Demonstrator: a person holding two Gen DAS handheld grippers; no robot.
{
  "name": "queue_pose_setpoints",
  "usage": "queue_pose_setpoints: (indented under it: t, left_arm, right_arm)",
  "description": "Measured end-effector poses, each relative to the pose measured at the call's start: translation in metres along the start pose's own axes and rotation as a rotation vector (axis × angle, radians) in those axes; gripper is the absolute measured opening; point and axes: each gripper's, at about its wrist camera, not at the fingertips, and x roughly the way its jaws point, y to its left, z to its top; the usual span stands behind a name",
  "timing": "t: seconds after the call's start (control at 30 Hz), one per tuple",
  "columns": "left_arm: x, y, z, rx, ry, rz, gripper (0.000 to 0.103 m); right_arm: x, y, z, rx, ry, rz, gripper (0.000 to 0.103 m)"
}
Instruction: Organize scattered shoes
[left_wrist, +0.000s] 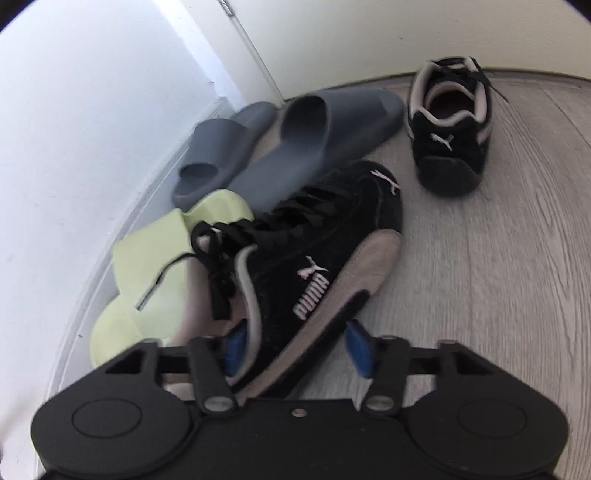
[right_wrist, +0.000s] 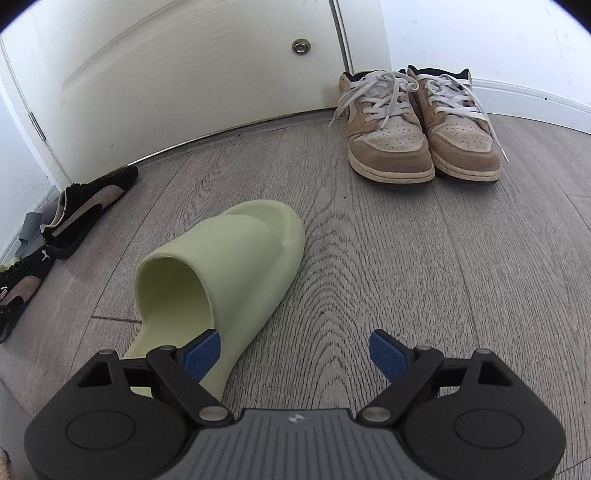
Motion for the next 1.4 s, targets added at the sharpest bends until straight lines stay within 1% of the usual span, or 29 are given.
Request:
queue_pose_setpoints:
  t: [0.03,0.07,0.1,0.13,0.17,0.27,0.37,0.47,0.57,0.7,0.87,0.97,1.07,1.13,1.17,1.2,1.23,1.27,1.3,1.33,1.37,1.4]
  left_arm:
    - [-0.007,-0.003,0.0,0.006,-0.002,-0.024,0.034]
    - [-0.012,-0.005,0.0,0.016,-0.002,-0.044,0.03]
    - [-0.021,-0.01,0.0,0.031,-0.002,-0.078,0.024]
    - [-0.029,-0.016,0.0,0.046,-0.002,-0.116,0.021]
    - [-0.034,-0.021,0.001,0.054,-0.001,-0.136,0.02]
    - [-0.056,-0.048,0.0,0.072,-0.006,-0.201,0.02]
    - [-0.072,-0.072,-0.004,0.061,-0.019,-0.257,0.021]
    - [-0.091,-0.105,-0.005,0.079,-0.046,-0.315,0.02]
    - [-0.098,-0.129,0.001,0.086,-0.059,-0.368,0.021]
    - [-0.112,-0.171,0.012,0.103,-0.075,-0.452,0.022]
    - [-0.134,-0.224,0.013,0.201,-0.112,-0.579,0.021]
    - [-0.148,-0.248,0.011,0.244,-0.114,-0.647,0.021]
    - [-0.159,-0.26,0.012,0.22,-0.085,-0.698,0.022]
    - [-0.173,-0.265,0.006,0.241,-0.096,-0.724,0.022]
    - [-0.181,-0.266,0.002,0.252,-0.104,-0.733,0.024]
    - [-0.188,-0.266,0.0,0.255,-0.11,-0.735,0.035]
    - [-0.196,-0.265,-0.001,0.25,-0.114,-0.738,0.04]
    - [-0.202,-0.263,-0.002,0.24,-0.121,-0.745,0.04]
    - [-0.21,-0.258,-0.003,0.222,-0.135,-0.753,0.045]
    - [-0.22,-0.252,-0.003,0.195,-0.155,-0.761,0.055]
    - [-0.227,-0.246,-0.003,0.173,-0.174,-0.762,0.058]
    - [-0.233,-0.24,-0.003,0.149,-0.195,-0.748,0.066]
  right_arm:
    - [0.0,0.0,0.0,0.002,-0.001,0.0,0.089]
    - [0.0,-0.002,0.001,0.008,-0.002,0.002,0.089]
    - [0.0,-0.003,0.001,0.013,-0.003,0.003,0.089]
    - [0.001,-0.004,0.001,0.019,-0.003,0.004,0.089]
    - [0.0,-0.005,0.001,0.029,-0.002,0.009,0.089]
    - [-0.003,-0.008,0.002,0.045,-0.007,0.022,0.089]
    - [-0.009,-0.01,0.003,0.051,-0.02,0.031,0.089]
    - [-0.017,-0.017,0.004,0.065,-0.034,0.032,0.089]
    - [-0.023,-0.026,0.006,0.082,-0.05,0.024,0.089]
    - [-0.033,-0.039,0.007,0.115,-0.074,0.015,0.089]
    - [-0.045,-0.057,0.006,0.132,-0.093,-0.013,0.089]
    - [-0.049,-0.067,0.004,0.145,-0.094,-0.029,0.089]
    - [-0.051,-0.076,0.001,0.153,-0.095,-0.038,0.089]
    - [-0.052,-0.078,0.0,0.156,-0.095,-0.041,0.089]
    - [-0.052,-0.079,0.0,0.154,-0.094,-0.039,0.089]
    - [-0.052,-0.08,0.0,0.149,-0.093,-0.036,0.089]
    - [-0.051,-0.079,0.001,0.145,-0.093,-0.035,0.089]
    - [-0.051,-0.078,0.001,0.134,-0.091,-0.03,0.089]
    - [-0.05,-0.076,0.001,0.12,-0.088,-0.022,0.089]
    - [-0.05,-0.075,0.001,0.112,-0.087,-0.018,0.089]
    - [-0.049,-0.071,0.001,0.098,-0.083,-0.011,0.089]
    - [-0.048,-0.068,0.001,0.092,-0.079,-0.006,0.089]
